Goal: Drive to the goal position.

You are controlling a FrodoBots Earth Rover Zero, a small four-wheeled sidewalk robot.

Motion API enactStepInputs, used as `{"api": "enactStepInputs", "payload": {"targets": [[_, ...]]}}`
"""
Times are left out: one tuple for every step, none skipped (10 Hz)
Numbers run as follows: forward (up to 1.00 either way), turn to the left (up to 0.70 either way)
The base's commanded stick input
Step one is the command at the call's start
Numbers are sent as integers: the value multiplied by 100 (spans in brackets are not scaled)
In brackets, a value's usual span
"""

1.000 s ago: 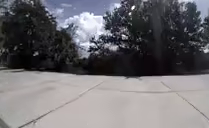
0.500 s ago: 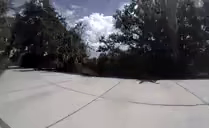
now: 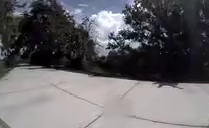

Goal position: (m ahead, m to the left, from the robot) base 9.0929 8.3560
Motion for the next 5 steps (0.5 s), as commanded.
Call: {"api": "enactStepInputs", "payload": {"targets": [[85, 34], [85, 34], [85, 34], [85, 33], [85, 32]]}}
